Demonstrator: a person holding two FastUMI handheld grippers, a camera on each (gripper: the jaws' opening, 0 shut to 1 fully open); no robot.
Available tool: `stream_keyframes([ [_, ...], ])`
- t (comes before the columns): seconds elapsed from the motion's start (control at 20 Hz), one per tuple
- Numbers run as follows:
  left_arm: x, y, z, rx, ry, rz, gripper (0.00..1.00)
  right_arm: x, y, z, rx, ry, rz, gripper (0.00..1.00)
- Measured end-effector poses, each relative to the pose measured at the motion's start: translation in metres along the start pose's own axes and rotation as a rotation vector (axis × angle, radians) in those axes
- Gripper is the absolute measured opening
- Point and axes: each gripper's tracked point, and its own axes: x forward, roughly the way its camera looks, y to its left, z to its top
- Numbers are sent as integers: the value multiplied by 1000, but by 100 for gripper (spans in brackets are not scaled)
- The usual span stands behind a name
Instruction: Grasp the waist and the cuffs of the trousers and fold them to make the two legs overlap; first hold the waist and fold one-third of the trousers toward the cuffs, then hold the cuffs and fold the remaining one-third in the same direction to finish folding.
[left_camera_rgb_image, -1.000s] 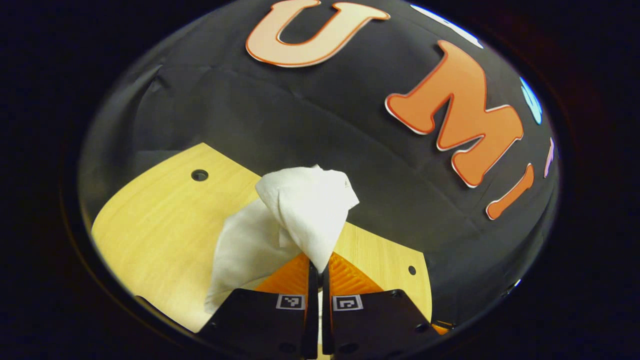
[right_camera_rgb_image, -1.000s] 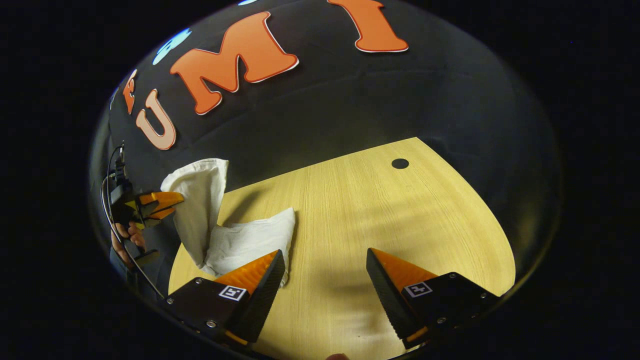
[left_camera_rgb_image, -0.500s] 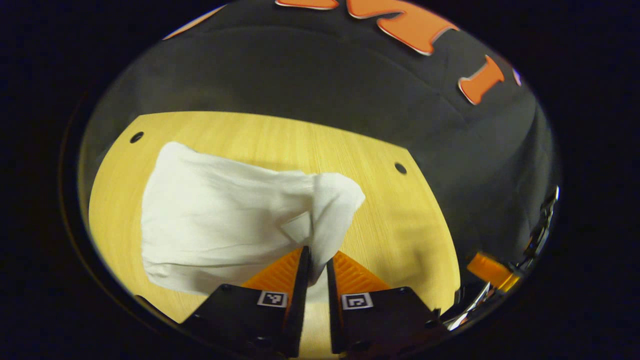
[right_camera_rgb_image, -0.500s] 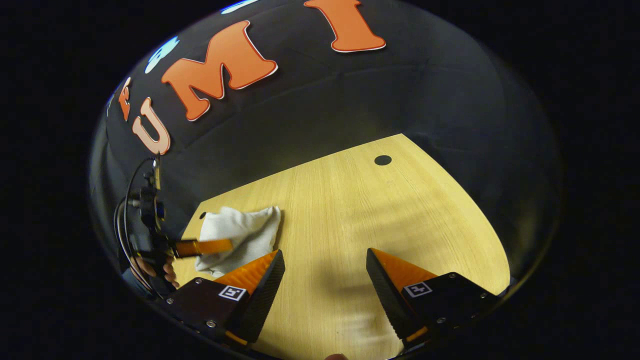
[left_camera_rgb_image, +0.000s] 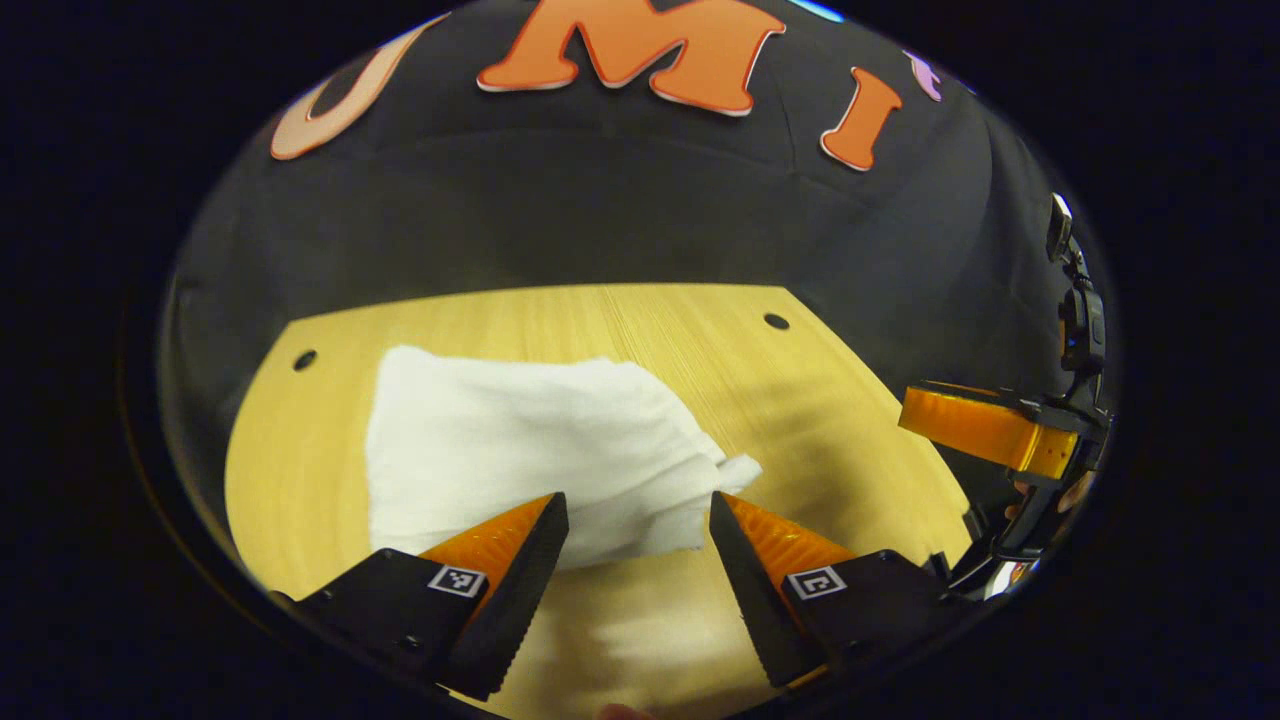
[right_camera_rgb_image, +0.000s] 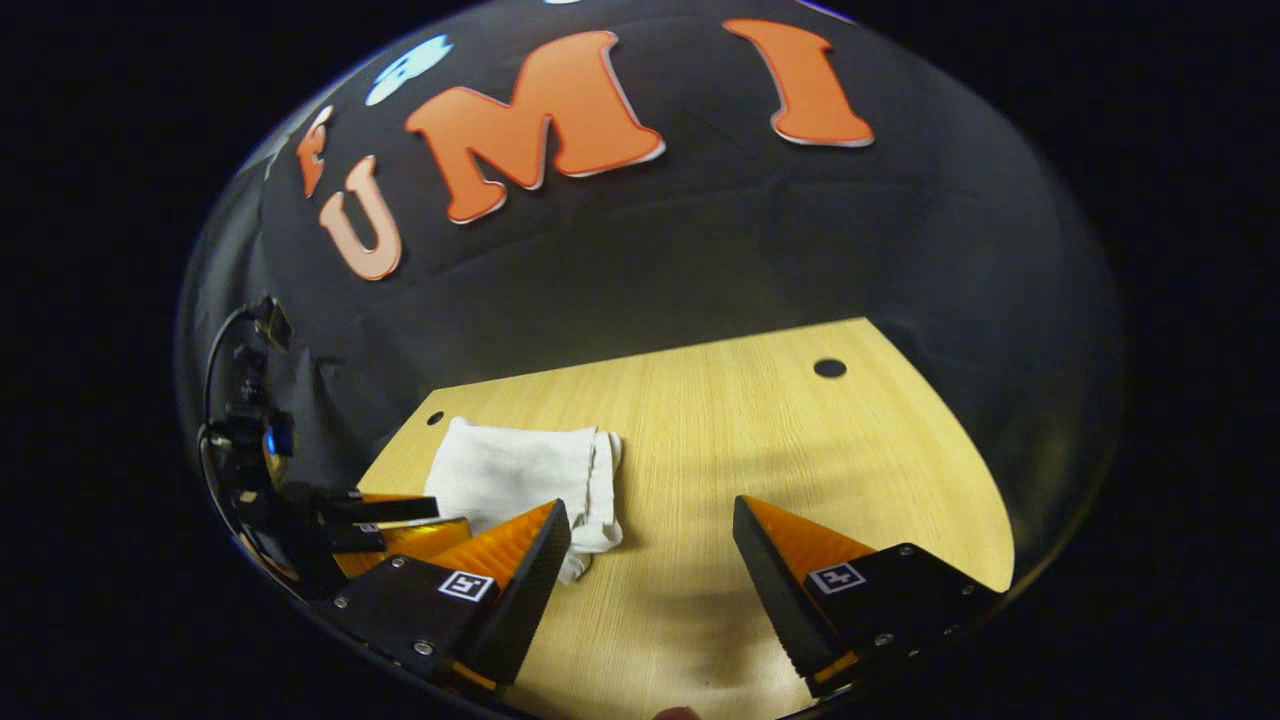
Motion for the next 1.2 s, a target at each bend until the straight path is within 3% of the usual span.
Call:
stream_keyframes([
  [0.15,-39,19,33,20,-199,93,99,-5,28,28,-82,-91,-21,98],
  [0.25,-53,20,47,44,-283,142,98,-12,58,37,-115,-124,14,99],
  [0.4,-86,1,80,59,-401,166,98,-21,106,38,-175,-140,64,99],
  [0.6,-125,-3,115,38,-572,194,98,-46,139,63,-236,-257,36,98],
  [0.9,-148,-6,116,102,-743,283,98,-74,160,100,-212,-369,21,99],
  [1.2,-164,-26,123,119,-783,224,96,-97,160,119,-203,-433,-20,99],
])
